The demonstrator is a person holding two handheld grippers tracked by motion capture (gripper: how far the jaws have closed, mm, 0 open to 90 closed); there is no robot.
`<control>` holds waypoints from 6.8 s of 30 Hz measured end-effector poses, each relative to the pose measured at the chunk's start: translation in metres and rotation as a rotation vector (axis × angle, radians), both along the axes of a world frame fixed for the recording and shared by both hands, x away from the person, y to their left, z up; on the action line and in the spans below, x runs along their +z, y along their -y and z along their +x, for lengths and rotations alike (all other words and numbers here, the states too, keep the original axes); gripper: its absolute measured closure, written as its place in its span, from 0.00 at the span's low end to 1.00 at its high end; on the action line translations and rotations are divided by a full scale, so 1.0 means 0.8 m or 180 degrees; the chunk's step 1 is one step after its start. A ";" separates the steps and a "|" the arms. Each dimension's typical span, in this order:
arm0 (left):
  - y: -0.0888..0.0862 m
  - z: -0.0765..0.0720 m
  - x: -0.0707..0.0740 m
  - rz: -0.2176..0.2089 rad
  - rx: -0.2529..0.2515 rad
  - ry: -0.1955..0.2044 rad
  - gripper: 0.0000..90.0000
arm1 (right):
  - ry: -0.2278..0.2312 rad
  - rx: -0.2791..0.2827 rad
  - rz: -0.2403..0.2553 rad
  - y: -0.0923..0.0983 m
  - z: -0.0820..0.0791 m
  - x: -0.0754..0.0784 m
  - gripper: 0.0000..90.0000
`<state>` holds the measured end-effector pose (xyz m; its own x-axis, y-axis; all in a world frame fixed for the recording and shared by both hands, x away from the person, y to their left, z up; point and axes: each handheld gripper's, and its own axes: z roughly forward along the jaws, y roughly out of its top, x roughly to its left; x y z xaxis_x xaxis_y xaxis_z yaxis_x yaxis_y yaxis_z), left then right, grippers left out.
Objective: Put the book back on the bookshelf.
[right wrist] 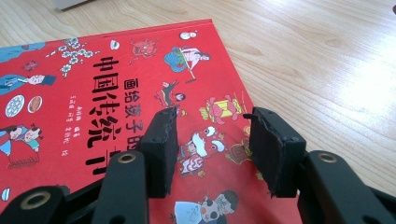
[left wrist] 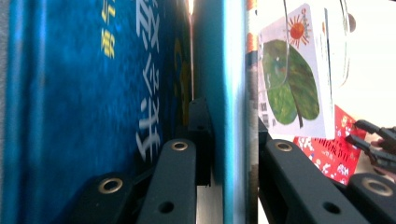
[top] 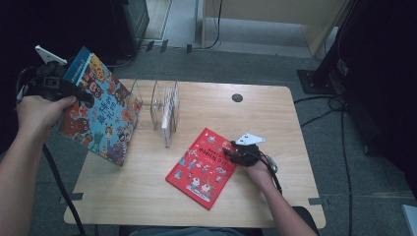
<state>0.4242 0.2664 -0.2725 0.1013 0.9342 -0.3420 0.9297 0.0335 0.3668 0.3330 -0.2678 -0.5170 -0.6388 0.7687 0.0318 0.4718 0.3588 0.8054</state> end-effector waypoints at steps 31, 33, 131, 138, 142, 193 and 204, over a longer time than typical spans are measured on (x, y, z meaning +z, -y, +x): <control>-0.007 -0.010 0.034 -0.0027 -0.0126 0.0276 0.66 | -0.0095 -0.0024 0.0024 0.003 -0.002 0.003 0.59; -0.016 -0.016 0.042 -0.0087 -0.0070 0.0353 0.66 | -0.0118 -0.0021 0.0027 0.003 -0.003 0.004 0.59; 0.235 -0.124 -0.274 -0.0431 -0.1386 0.0146 0.97 | -0.0398 -0.0214 0.0153 0.020 -0.006 0.002 1.00; 0.232 -0.126 -0.278 -0.0497 -0.1324 0.0126 0.98 | -0.0391 -0.0205 0.0163 0.017 -0.003 0.001 1.00; 0.234 -0.128 -0.278 -0.0502 -0.1319 0.0117 0.99 | -0.0388 -0.0214 0.0154 0.017 -0.002 0.001 1.00; 0.302 -0.122 -0.288 -0.0480 -0.1319 0.0275 0.99 | -0.0128 -0.0995 0.0248 0.033 -0.054 0.011 0.87; 0.305 -0.121 -0.285 -0.0397 -0.1398 0.0146 1.00 | -0.0957 -0.1017 0.0313 0.034 -0.049 0.022 0.81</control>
<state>0.3276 0.0226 -0.5004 0.4963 0.7513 -0.4350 0.8485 -0.3137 0.4262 0.2939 -0.2950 -0.4997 -0.3212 0.9099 0.2625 0.7647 0.0857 0.6387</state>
